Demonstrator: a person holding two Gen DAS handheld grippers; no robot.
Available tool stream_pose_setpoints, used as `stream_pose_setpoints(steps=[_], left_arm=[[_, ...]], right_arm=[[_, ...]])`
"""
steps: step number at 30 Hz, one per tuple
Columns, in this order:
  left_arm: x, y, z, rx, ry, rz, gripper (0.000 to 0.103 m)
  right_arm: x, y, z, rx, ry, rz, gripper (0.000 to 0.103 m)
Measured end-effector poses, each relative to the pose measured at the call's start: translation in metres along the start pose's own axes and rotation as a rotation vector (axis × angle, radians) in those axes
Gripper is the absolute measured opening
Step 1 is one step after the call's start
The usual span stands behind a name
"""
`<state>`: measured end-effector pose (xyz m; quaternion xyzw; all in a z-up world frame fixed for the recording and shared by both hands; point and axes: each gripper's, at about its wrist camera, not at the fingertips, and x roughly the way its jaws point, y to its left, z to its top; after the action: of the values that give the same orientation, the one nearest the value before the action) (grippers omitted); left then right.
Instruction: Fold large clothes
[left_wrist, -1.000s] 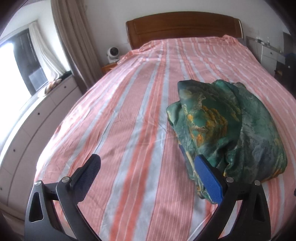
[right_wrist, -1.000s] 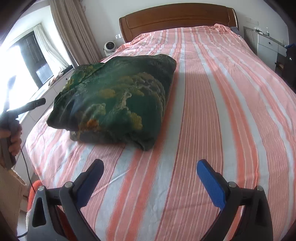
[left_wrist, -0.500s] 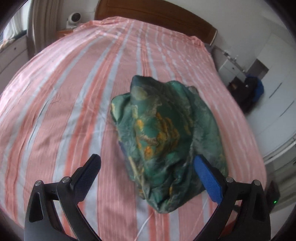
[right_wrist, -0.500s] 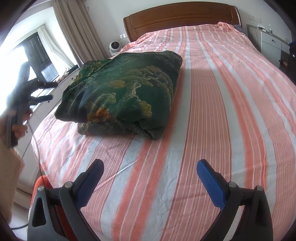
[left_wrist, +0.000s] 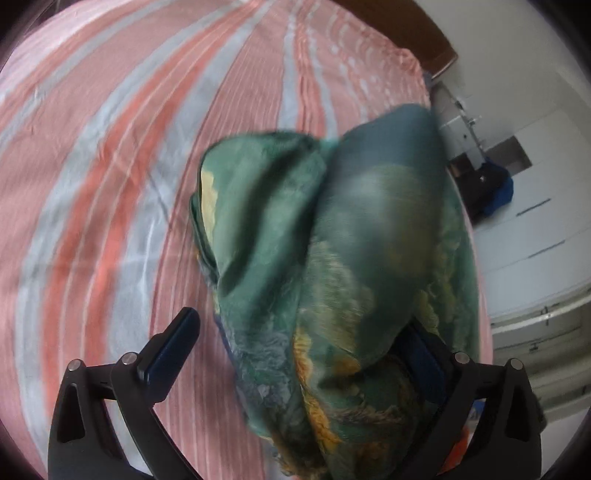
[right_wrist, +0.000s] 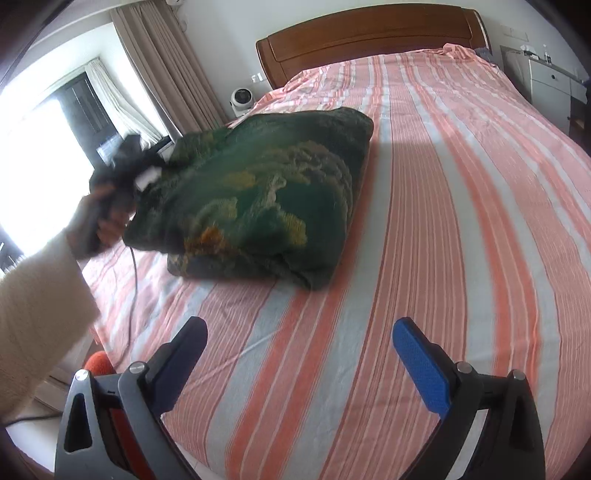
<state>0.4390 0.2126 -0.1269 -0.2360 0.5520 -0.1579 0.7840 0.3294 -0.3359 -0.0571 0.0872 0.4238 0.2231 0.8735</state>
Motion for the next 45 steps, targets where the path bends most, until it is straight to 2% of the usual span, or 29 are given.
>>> stream_pose_setpoints(steps=[4, 7, 9, 12, 14, 15, 16, 17, 18, 19, 20, 23, 25, 27, 30, 33, 34, 35, 36, 37, 38, 39, 40, 42, 45], left_arm=[[0.034, 0.016, -0.004, -0.044, 0.044, -0.081, 0.103], [0.043, 0.012, 0.0, -0.022, 0.069, -0.095, 0.103], [0.047, 0.009, 0.002, -0.01, 0.084, -0.105, 0.103], [0.051, 0.005, 0.002, -0.018, 0.086, -0.124, 0.103], [0.053, 0.001, 0.001, -0.026, 0.08, -0.108, 0.103], [0.053, -0.004, 0.0, -0.024, 0.078, -0.093, 0.099], [0.053, -0.01, -0.003, -0.021, 0.077, -0.09, 0.084], [0.051, -0.015, -0.004, -0.021, 0.069, -0.079, 0.08], [0.046, -0.022, -0.005, -0.012, 0.051, -0.052, 0.07], [0.039, -0.032, -0.007, 0.012, 0.021, -0.033, 0.059], [0.032, -0.042, -0.01, 0.034, -0.005, -0.021, 0.056], [0.013, -0.072, -0.024, 0.104, -0.071, 0.025, 0.052], [-0.001, -0.088, -0.034, 0.131, -0.114, 0.039, 0.052], [-0.012, -0.096, -0.035, 0.137, -0.145, 0.027, 0.052], [-0.026, -0.113, -0.024, 0.152, -0.192, 0.01, 0.052], [-0.034, -0.142, 0.001, 0.198, -0.242, 0.038, 0.052], [-0.035, -0.15, 0.01, 0.206, -0.26, 0.047, 0.056], [-0.034, -0.157, 0.02, 0.215, -0.282, 0.059, 0.061], [-0.03, -0.161, 0.032, 0.227, -0.291, 0.069, 0.075], [-0.023, -0.16, 0.042, 0.228, -0.287, 0.078, 0.091], [-0.016, -0.152, 0.052, 0.206, -0.284, 0.088, 0.097], [-0.012, -0.141, 0.057, 0.176, -0.292, 0.088, 0.102], [-0.01, -0.126, 0.058, 0.138, -0.305, 0.075, 0.102], [-0.012, -0.103, 0.05, 0.062, -0.321, 0.119, 0.101], [-0.023, -0.087, 0.023, 0.047, -0.354, 0.148, 0.101]], right_arm=[[0.01, -0.025, 0.042, 0.052, -0.017, 0.043, 0.1], [0.042, -0.054, 0.086, 0.123, 0.016, 0.127, 0.1], [0.078, -0.073, 0.113, 0.196, 0.07, 0.253, 0.1], [0.142, -0.091, 0.135, 0.318, 0.156, 0.422, 0.1], [0.186, -0.092, 0.135, 0.388, 0.239, 0.484, 0.1], [0.199, -0.09, 0.134, 0.402, 0.257, 0.498, 0.1], [0.206, -0.084, 0.136, 0.374, 0.264, 0.48, 0.097], [0.207, -0.074, 0.14, 0.309, 0.268, 0.434, 0.09], [0.202, -0.061, 0.146, 0.221, 0.268, 0.369, 0.085], [0.195, -0.047, 0.151, 0.132, 0.265, 0.307, 0.076], [0.185, -0.026, 0.155, 0.012, 0.253, 0.225, 0.07], [0.159, 0.027, 0.152, -0.258, 0.193, 0.074, 0.066], [0.139, 0.058, 0.145, -0.383, 0.117, 0.028, 0.065], [0.117, 0.079, 0.138, -0.452, 0.037, 0.017, 0.065], [0.09, 0.089, 0.143, -0.459, -0.057, 0.04, 0.065], [0.082, 0.081, 0.168, -0.428, -0.093, 0.062, 0.065], [0.082, 0.078, 0.176, -0.417, -0.104, 0.067, 0.065], [0.082, 0.07, 0.189, -0.395, -0.116, 0.081, 0.065], [0.085, 0.06, 0.201, -0.362, -0.116, 0.1, 0.066], [0.089, 0.048, 0.213, -0.31, -0.106, 0.125, 0.074], [0.097, 0.025, 0.229, -0.217, -0.073, 0.157, 0.09], [0.105, 0.007, 0.239, -0.145, -0.048, 0.156, 0.099], [0.109, -0.006, 0.244, -0.098, -0.048, 0.115, 0.103], [0.109, -0.031, 0.244, -0.058, -0.053, 0.015, 0.103], [0.096, -0.037, 0.226, -0.094, -0.063, -0.03, 0.103]])
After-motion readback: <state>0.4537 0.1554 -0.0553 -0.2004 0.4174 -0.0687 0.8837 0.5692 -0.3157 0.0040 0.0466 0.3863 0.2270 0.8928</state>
